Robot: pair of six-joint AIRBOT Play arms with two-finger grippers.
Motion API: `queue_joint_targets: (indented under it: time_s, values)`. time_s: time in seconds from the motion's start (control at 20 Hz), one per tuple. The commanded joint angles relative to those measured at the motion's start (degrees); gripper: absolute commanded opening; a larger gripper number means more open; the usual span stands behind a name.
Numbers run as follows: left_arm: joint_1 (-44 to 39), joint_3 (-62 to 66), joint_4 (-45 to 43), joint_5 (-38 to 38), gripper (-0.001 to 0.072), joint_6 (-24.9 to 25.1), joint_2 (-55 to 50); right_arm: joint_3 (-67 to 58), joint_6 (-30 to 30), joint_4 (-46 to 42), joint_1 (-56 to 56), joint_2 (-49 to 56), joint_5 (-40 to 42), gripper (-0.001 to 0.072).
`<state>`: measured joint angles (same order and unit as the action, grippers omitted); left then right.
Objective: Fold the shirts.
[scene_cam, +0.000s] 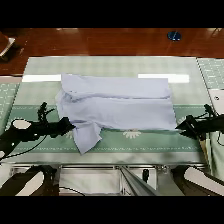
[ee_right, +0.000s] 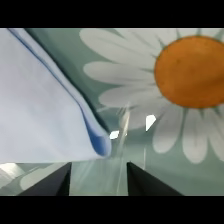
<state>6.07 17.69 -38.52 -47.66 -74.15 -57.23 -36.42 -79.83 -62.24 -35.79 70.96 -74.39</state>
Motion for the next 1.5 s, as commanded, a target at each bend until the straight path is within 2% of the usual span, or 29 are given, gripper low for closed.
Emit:
queue_joint_targets:
  time_s: [0.0,0.25,0.4,0.5,0.55,0.6,0.85,1.1,1.3,1.45]
  values:
    - [-0.04,-0.02,0.02,0.13,0.0029,0.02,0.04,0.17,1.09,2.71,-0.04,2.86,1.90,0.0421]
    - [-0.02,-0.02,0.04,0.17,0.0029,0.00,0.04,0.04,3.74,11.91,0.24,5.99,6.10,0.0420]
    - [-0.04,-0.02,0.04,0.15,0.0029,0.00,0.04,-1.57,3.54,11.89,4.46,6.88,8.20,0.0417]
    - [0.00,0.46,-0.04,0.00,0.0029,0.02,0.07,-4.61,4.52,11.30,7.96,6.97,5.75,0.0396]
    - [0.57,1.64,0.00,-0.61,0.0029,0.02,0.11,-6.86,4.52,9.66,8.90,6.97,3.61,0.0310]
    - [1.38,3.56,-0.02,-1.42,0.0029,0.07,0.11,-8.87,5.05,8.48,9.27,6.97,2.27,0.0016]
    - [2.16,13.86,0.00,-4.00,0.0029,0.02,0.09,-13.44,6.51,9.29,9.35,6.97,0.07,0.0018]
    - [2.16,25.86,0.00,-3.54,0.0028,0.00,-2.21,-22.45,6.56,11.21,9.53,7.10,0.09,0.0018]
    - [2.10,37.73,0.02,-3.39,0.0028,-0.52,-13.20,-30.03,6.29,15.43,9.55,11.23,0.52,0.0018]
    - [1.46,48.09,-0.02,-3.48,0.0029,-1.09,-24.55,-33.83,6.62,19.80,10.62,16.59,3.74,0.0018]
